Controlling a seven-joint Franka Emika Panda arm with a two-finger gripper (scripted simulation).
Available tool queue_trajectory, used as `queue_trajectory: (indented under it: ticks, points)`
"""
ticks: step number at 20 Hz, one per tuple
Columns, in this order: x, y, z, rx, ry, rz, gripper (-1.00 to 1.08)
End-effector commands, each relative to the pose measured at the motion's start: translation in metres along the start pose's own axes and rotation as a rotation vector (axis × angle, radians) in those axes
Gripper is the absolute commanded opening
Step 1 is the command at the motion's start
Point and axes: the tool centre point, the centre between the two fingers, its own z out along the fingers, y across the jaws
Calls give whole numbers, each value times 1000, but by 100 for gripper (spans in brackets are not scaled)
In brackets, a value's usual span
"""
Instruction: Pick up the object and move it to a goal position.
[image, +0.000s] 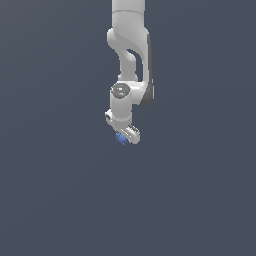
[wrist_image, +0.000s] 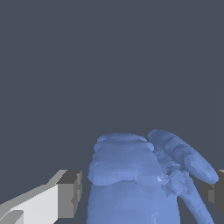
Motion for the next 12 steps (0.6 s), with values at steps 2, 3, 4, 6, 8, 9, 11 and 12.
queue_trajectory:
  ticks: [2,3,4,6,8,9,11,12]
  points:
    - [0,-1,6,1,1,0,100]
    - [0,-1,6,1,1,0,100]
    - [0,-1,6,1,1,0,-100]
    - [0,-1,6,1,1,0,-100]
    - [0,-1,6,1,1,0,-100]
    - [0,-1,6,1,1,0,-100]
    - [0,-1,6,1,1,0,-100]
    - [0,-1,6,1,1,0,-100]
